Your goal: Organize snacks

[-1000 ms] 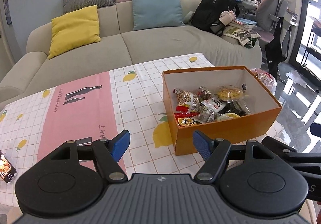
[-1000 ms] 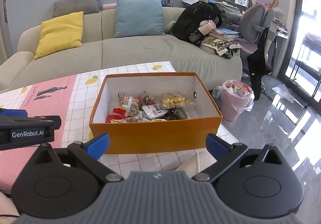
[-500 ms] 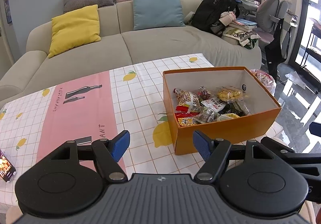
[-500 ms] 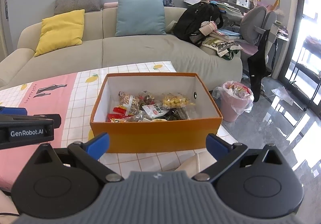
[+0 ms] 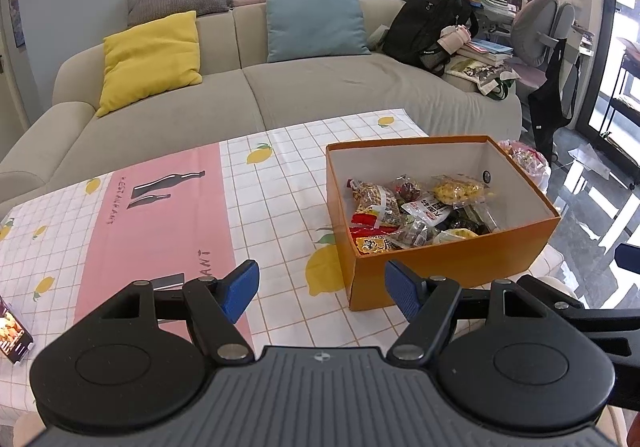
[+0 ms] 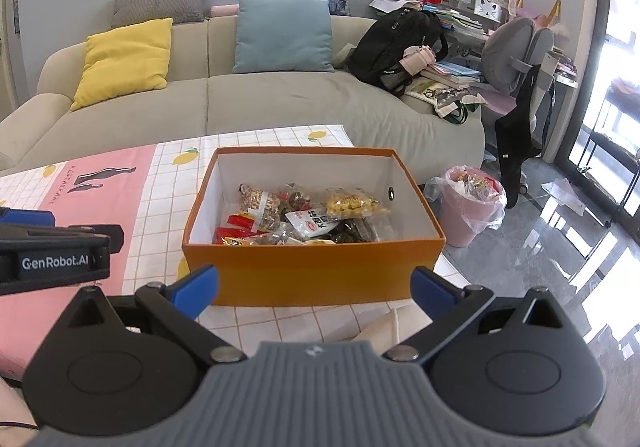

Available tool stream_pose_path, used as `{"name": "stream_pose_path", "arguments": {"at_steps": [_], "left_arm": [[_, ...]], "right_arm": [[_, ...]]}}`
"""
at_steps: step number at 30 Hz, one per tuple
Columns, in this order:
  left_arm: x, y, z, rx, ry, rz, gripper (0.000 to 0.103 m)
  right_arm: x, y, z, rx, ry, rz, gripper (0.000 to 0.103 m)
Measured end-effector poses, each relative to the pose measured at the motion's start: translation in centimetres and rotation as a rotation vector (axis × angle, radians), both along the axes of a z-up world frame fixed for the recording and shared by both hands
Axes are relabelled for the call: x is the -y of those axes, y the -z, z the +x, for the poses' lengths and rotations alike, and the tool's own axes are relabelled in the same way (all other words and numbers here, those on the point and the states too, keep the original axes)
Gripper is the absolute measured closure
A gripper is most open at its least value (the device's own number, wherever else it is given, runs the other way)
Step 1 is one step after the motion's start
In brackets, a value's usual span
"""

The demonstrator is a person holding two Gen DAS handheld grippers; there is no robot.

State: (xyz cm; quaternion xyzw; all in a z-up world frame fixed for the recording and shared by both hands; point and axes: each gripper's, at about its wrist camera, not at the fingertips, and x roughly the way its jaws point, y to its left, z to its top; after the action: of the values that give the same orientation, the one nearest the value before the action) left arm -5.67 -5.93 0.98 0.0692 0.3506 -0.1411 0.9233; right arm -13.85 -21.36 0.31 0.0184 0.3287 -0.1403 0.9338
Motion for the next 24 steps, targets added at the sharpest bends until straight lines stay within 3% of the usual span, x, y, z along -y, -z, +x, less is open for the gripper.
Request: {"name": "stream_pose_path", "arguments": {"at_steps": [24], "left_arm": [[-0.48, -0.21, 0.08, 0.004, -0.014, -0.001, 0.019]], "right_arm": [[-0.71, -0.3, 0.13, 0.014, -0.034, -0.03, 0.003]]}}
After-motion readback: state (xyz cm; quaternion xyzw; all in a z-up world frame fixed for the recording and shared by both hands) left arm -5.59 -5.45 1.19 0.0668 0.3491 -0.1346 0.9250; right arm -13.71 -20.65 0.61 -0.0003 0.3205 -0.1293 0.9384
